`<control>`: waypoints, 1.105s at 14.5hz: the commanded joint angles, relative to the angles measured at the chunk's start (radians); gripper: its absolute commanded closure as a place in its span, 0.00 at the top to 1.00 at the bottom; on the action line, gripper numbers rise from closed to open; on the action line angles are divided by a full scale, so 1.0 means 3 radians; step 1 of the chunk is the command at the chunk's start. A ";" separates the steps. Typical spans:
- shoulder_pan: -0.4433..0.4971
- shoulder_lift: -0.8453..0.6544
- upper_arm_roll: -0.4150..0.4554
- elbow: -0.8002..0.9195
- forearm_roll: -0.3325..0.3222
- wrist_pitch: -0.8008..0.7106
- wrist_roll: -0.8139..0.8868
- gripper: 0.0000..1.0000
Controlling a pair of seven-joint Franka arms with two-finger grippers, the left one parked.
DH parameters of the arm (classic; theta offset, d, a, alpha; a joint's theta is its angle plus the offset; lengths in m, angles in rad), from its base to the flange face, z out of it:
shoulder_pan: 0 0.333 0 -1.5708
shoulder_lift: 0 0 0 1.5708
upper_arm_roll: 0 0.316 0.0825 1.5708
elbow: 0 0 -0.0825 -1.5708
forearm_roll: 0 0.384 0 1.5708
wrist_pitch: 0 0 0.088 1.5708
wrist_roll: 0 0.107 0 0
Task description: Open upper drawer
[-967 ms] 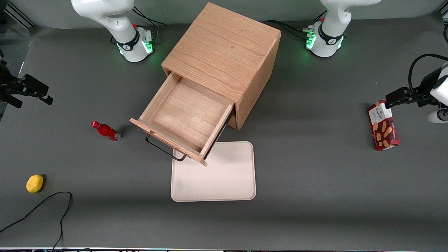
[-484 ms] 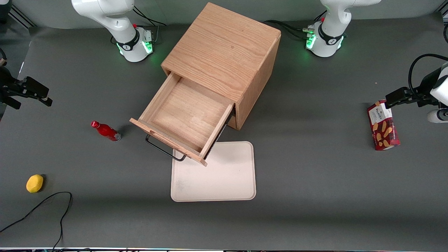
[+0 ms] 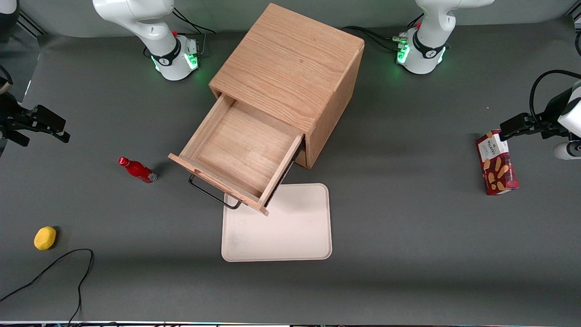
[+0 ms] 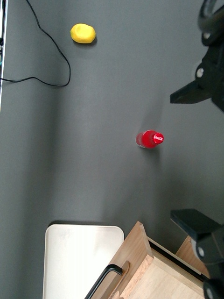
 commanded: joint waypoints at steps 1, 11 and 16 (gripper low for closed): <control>0.0017 -0.0009 -0.0012 0.0011 -0.0046 0.0026 0.0002 1.00; 0.0017 -0.0035 0.0003 0.0016 0.0020 -0.0266 0.0232 1.00; 0.0017 -0.0035 0.0003 0.0016 0.0020 -0.0317 0.0237 1.00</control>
